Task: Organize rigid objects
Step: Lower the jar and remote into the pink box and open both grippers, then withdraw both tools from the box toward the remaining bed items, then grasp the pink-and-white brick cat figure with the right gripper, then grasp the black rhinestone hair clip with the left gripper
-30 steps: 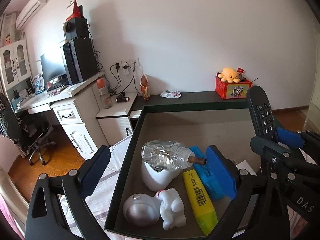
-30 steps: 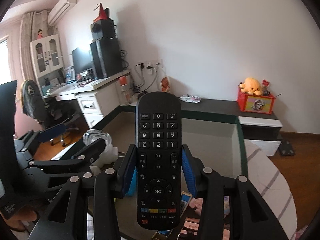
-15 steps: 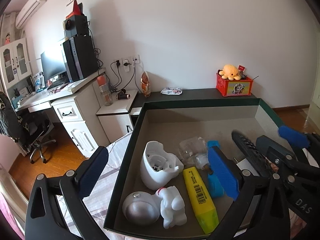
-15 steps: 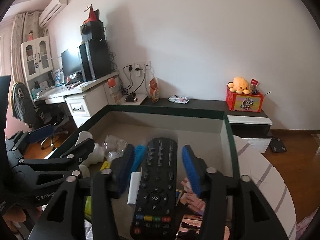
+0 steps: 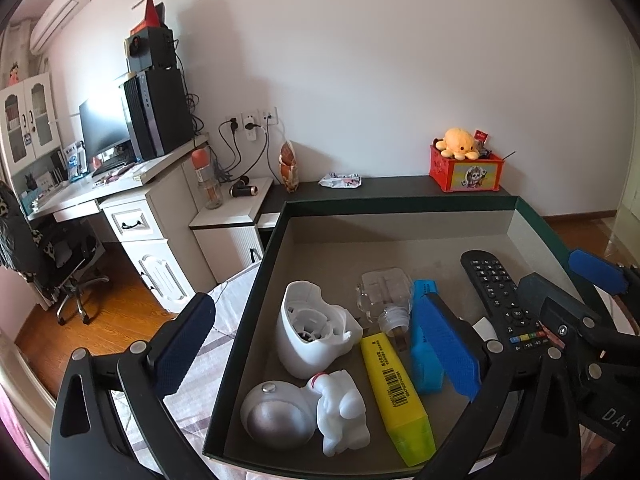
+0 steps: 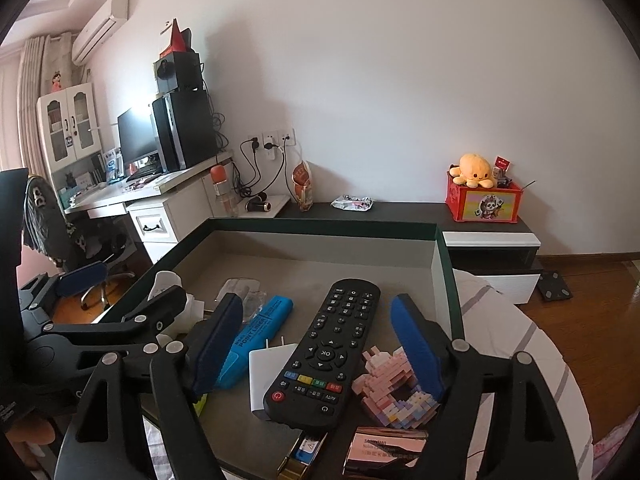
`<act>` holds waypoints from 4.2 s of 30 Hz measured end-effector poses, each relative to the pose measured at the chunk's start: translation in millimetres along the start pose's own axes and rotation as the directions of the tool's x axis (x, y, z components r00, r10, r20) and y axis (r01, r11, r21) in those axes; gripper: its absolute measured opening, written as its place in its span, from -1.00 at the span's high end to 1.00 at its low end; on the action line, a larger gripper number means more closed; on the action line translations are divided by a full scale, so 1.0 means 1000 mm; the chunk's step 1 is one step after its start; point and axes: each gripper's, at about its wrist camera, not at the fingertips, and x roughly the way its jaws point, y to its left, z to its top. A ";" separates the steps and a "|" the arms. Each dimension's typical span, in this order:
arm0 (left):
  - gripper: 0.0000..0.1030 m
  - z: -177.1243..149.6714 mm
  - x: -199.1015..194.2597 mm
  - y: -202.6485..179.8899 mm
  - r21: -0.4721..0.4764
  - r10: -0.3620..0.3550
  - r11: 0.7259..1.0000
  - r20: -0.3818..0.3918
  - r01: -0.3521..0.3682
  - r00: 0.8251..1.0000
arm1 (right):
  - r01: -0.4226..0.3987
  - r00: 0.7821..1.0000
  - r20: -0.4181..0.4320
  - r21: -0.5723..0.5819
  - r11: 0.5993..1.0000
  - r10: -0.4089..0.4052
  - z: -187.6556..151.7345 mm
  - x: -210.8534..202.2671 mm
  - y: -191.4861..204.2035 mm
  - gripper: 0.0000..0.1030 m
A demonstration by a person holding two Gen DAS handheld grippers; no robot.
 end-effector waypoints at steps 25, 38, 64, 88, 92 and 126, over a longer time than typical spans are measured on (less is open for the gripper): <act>-0.99 0.027 -0.113 0.013 -0.037 -0.117 0.992 0.143 0.123 0.983 | -0.006 0.999 0.051 0.008 1.000 0.006 0.002 -0.085 0.002 -0.54; -1.00 -0.031 -0.268 0.050 -0.043 -0.039 0.998 0.295 0.054 0.955 | 0.042 0.978 0.207 -0.016 0.999 -0.038 -0.018 -0.233 0.041 -0.63; -1.00 -0.130 -0.332 0.092 -0.066 0.006 0.998 0.256 0.011 0.967 | 0.054 0.990 0.133 -0.073 0.996 -0.044 -0.102 -0.282 0.108 -1.00; -1.00 -0.177 -0.219 0.111 -0.047 -0.013 0.999 -0.021 0.012 1.000 | 0.027 0.974 -0.223 -0.081 0.996 -0.045 -0.137 -0.126 0.124 -1.00; -1.00 -0.181 -0.209 0.110 -0.034 -0.015 0.999 -0.050 0.014 0.999 | 0.022 0.964 -0.264 -0.075 0.997 -0.041 -0.137 -0.106 0.126 -1.00; -1.00 -0.187 -0.159 0.047 -0.122 -0.138 0.987 -0.260 0.109 0.956 | -0.009 0.950 -0.312 -0.056 0.998 -0.009 -0.145 -0.107 0.077 -0.20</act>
